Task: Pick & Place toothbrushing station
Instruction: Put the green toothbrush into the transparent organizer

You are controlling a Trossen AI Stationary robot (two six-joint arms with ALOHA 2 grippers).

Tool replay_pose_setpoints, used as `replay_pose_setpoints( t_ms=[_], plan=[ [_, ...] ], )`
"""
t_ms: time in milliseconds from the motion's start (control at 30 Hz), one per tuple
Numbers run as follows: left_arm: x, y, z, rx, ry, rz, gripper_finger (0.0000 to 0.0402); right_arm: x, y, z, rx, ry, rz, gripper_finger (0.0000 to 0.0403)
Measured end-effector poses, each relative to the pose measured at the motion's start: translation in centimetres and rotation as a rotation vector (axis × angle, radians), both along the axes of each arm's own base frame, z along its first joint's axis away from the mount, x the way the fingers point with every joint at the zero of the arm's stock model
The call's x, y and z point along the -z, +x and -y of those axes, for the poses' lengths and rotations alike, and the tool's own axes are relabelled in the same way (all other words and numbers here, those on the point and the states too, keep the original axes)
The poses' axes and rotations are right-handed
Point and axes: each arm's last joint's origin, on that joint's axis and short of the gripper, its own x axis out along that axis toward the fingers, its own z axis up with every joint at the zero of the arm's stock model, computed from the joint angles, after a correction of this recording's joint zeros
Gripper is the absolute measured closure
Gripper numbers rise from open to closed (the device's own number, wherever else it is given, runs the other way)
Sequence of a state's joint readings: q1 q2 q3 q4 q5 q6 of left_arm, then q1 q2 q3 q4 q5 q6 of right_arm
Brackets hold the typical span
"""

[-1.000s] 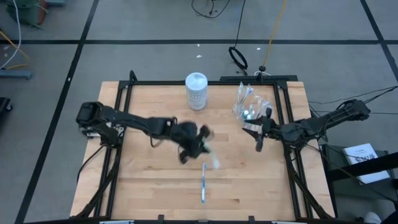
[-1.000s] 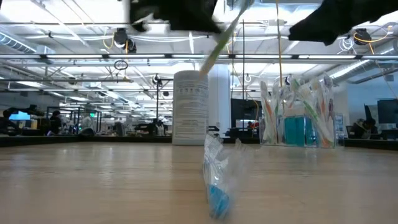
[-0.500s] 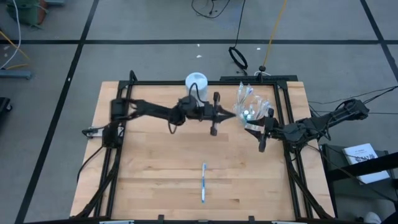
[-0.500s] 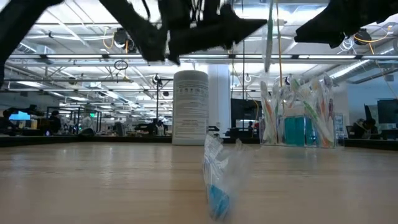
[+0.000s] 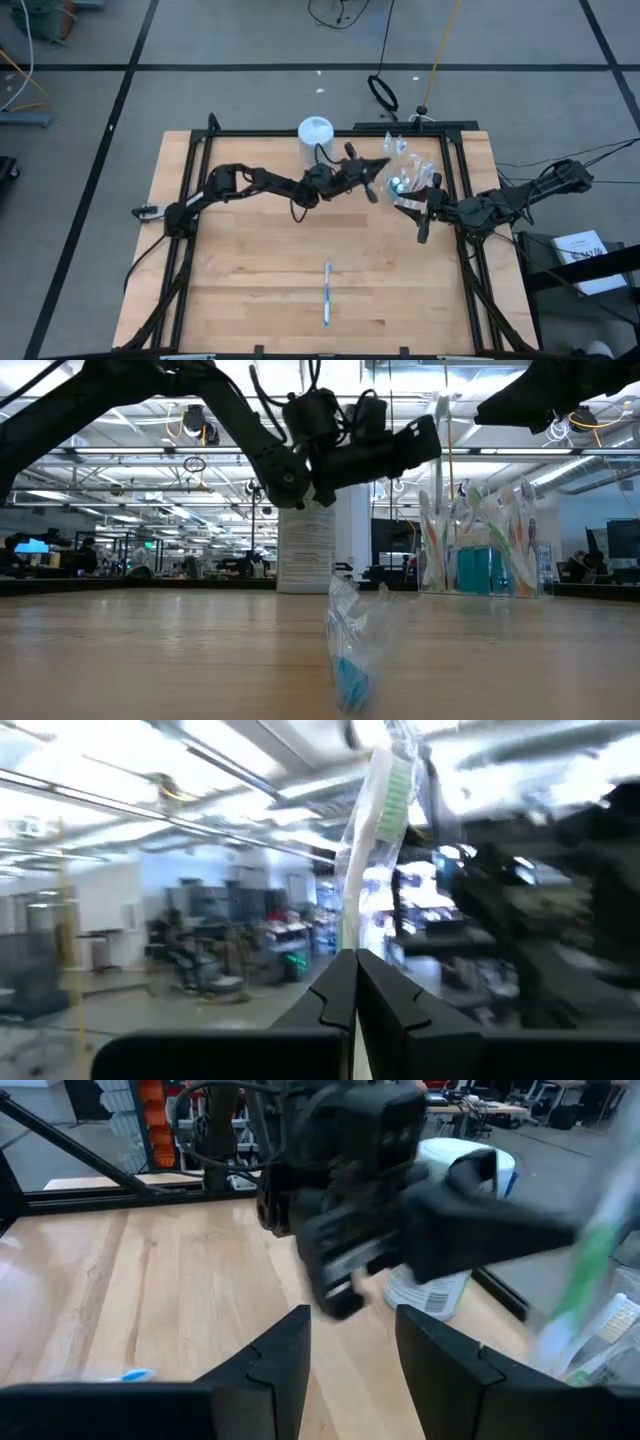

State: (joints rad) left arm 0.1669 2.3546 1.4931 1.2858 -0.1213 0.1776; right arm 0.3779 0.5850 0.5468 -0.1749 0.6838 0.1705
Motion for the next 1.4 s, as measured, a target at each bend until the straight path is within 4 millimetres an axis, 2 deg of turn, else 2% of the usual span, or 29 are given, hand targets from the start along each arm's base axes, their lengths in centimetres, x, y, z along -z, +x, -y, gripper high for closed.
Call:
replay_pose_setpoints(
  t_ms=[100, 233, 533, 800, 967, 1267, 1400],
  plan=[
    [-0.5, 0.7, -0.5, -0.025, -0.003, -0.009, 0.0396, 0.0, 0.0, 0.0, -0.005, -0.022, -0.008, 0.0264],
    [0.8, 1.4, -1.2, -0.007, -0.101, -0.157, 0.0396, 0.0, 0.0, 0.0, -0.007, -0.030, -0.009, 0.0267],
    [1.3, 1.1, -2.7, -0.067, -0.173, -0.178, 0.0392, 0.0, 0.0, 0.0, -0.006, -0.023, -0.004, 0.0269],
    [2.8, 1.0, -4.0, -0.090, -0.218, -0.319, 0.0398, 0.0, 0.0, 0.0, -0.005, -0.023, -0.004, 0.0271],
    [3.3, 1.0, -3.8, -0.088, -0.242, -0.371, 0.0383, 0.0, 0.0, 0.0, -0.005, -0.023, -0.004, 0.0272],
    [4.2, 1.3, -2.3, -0.095, -0.129, -0.508, 0.0393, 0.0, 0.0, 0.0, -0.006, -0.023, -0.004, 0.0273],
    [4.3, 1.4, -1.8, -0.088, -0.133, -0.585, 0.0363, 0.0, 0.0, 0.0, -0.005, -0.023, -0.004, 0.0273]
  ],
)
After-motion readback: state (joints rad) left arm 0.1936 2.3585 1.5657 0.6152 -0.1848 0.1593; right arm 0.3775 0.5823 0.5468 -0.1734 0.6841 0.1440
